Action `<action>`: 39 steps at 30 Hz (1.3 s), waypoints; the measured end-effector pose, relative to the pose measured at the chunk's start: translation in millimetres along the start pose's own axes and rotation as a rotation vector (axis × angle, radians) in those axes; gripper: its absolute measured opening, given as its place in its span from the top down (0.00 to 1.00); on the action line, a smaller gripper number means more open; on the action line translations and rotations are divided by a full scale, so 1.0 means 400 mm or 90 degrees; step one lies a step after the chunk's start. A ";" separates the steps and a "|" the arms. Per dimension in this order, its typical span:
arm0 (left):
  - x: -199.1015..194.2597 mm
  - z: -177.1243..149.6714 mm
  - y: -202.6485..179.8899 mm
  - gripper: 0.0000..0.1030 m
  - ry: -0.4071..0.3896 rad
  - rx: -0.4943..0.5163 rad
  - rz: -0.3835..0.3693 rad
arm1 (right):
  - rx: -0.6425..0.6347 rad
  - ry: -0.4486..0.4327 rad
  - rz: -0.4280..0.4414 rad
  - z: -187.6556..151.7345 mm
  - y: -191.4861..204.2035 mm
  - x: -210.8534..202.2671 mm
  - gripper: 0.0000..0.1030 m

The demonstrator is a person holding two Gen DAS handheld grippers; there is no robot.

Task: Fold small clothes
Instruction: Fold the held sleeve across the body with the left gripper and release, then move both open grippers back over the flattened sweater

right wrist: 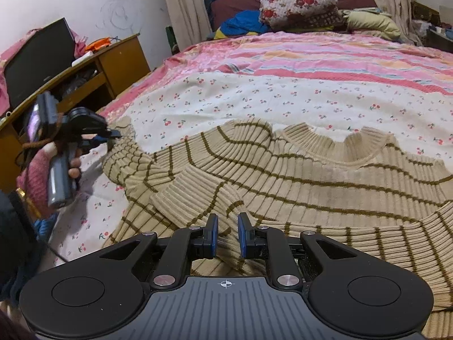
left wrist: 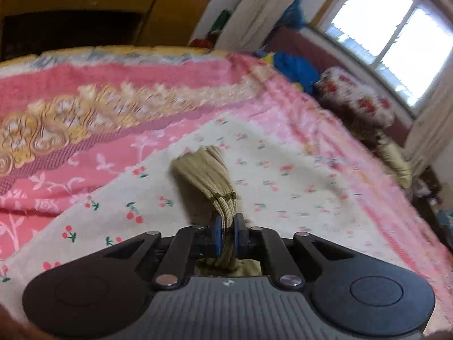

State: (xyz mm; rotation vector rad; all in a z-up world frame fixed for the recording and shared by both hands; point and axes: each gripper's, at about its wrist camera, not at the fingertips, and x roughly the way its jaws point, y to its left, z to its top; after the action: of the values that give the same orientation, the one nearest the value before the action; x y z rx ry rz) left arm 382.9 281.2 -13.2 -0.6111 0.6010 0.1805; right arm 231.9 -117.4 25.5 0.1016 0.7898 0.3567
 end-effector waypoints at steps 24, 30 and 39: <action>-0.421 -0.456 -0.296 0.74 0.162 0.428 -0.283 | 0.223 -0.032 0.002 -0.104 -0.244 -0.208 0.72; -0.434 -0.435 -0.265 0.73 0.137 0.438 -0.251 | 0.237 -0.004 0.008 -0.097 -0.233 -0.166 0.67; -0.415 -0.421 -0.249 0.71 0.117 0.442 -0.224 | 0.252 0.034 0.022 -0.084 -0.221 -0.126 0.92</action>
State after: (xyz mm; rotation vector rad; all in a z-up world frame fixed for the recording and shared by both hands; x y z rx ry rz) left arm 200.5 104.1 20.9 -0.0494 0.6732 -0.4091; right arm 199.7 -219.3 16.3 0.4780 0.9048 0.2319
